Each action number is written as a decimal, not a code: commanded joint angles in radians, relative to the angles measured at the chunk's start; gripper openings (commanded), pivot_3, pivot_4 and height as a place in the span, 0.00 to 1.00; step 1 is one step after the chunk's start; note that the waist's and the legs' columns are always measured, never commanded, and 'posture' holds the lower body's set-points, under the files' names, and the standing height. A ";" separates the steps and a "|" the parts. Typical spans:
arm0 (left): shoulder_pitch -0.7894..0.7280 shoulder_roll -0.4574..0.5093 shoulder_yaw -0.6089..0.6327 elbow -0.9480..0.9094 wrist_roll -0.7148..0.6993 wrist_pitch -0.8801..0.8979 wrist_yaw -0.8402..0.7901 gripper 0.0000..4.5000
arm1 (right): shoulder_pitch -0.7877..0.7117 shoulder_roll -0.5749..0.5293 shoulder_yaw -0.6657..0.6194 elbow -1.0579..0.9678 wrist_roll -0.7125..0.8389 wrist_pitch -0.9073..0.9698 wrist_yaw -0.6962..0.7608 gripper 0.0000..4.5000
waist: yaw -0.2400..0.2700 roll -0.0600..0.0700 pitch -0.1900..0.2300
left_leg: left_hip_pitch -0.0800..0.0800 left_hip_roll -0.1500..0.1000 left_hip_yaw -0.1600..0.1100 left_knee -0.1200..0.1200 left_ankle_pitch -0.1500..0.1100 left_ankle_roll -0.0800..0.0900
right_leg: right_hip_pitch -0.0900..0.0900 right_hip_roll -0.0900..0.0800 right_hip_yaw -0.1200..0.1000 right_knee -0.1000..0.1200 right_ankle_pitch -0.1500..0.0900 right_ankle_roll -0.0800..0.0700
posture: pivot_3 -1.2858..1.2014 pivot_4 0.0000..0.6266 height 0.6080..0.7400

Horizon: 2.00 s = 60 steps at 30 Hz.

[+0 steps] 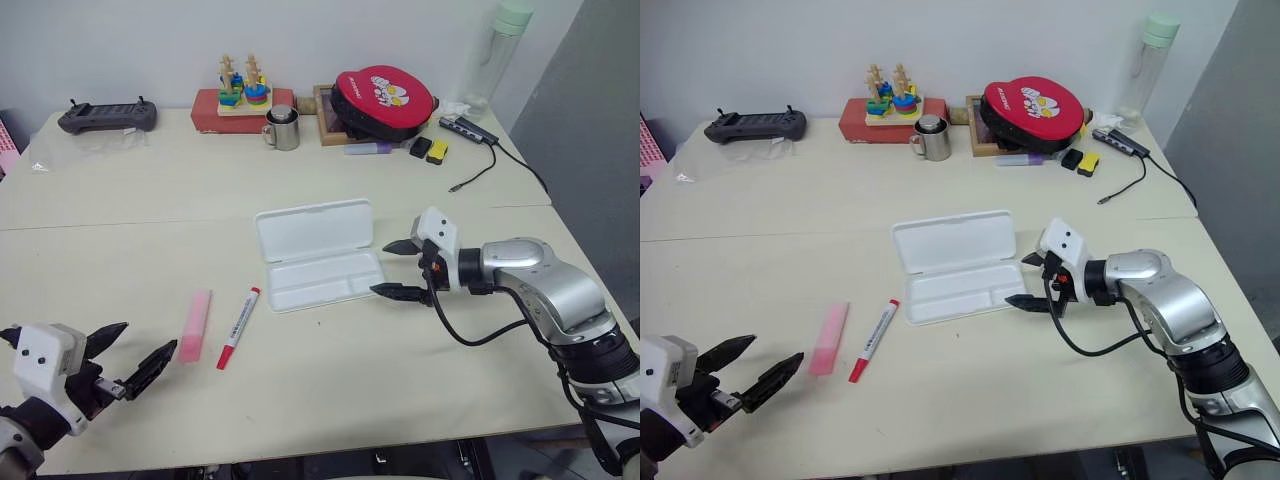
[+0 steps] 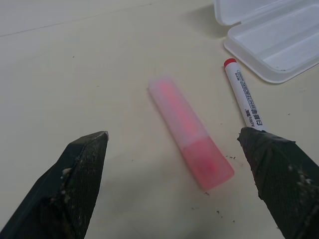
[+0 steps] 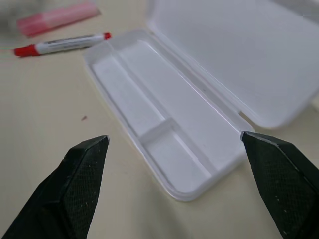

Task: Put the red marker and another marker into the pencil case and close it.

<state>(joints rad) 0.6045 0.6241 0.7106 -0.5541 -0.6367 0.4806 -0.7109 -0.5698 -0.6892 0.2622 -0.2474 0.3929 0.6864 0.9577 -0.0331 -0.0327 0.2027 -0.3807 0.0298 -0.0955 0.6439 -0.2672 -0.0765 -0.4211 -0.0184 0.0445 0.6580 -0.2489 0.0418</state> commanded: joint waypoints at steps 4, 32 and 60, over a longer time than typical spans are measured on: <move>-0.017 0.017 0.005 0.009 0.010 -0.006 -0.011 1.00 | -0.038 -0.015 0.095 0.004 -0.145 -0.222 0.100 0.99 | 0.000 0.000 0.000 | 0.000 0.000 0.000 0.001 0.000 0.000 | 0.000 0.000 0.000 0.001 0.000 0.000 | 0.52 0.24 1.00; -0.023 -0.006 -0.018 -0.005 0.049 -0.006 0.011 1.00 | -0.123 0.071 0.292 0.291 -0.557 -0.481 0.184 0.88 | -0.001 -0.001 -0.001 | 0.004 0.000 0.000 0.001 0.000 0.000 | 0.002 0.000 0.000 0.004 0.003 -0.005 | 0.52 0.24 1.00; -0.049 -0.022 -0.055 0.000 0.081 -0.007 0.037 1.00 | -0.186 0.136 0.252 0.243 -0.500 -0.308 0.325 0.01 | -0.003 -0.001 0.000 | 0.017 0.000 -0.001 0.000 0.000 0.000 | 0.014 0.000 -0.001 0.004 -0.002 -0.006 | 0.52 0.24 1.00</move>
<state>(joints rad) 0.5568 0.6035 0.6513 -0.5409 -0.5619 0.4890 -0.6787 -0.7503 -0.5481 0.5506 0.0656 -0.1342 0.3596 1.2674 -0.0363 -0.0333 0.2022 -0.3641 0.0300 -0.0961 0.6434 -0.2670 -0.0766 -0.4077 -0.0184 0.0438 0.6620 -0.2507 0.0358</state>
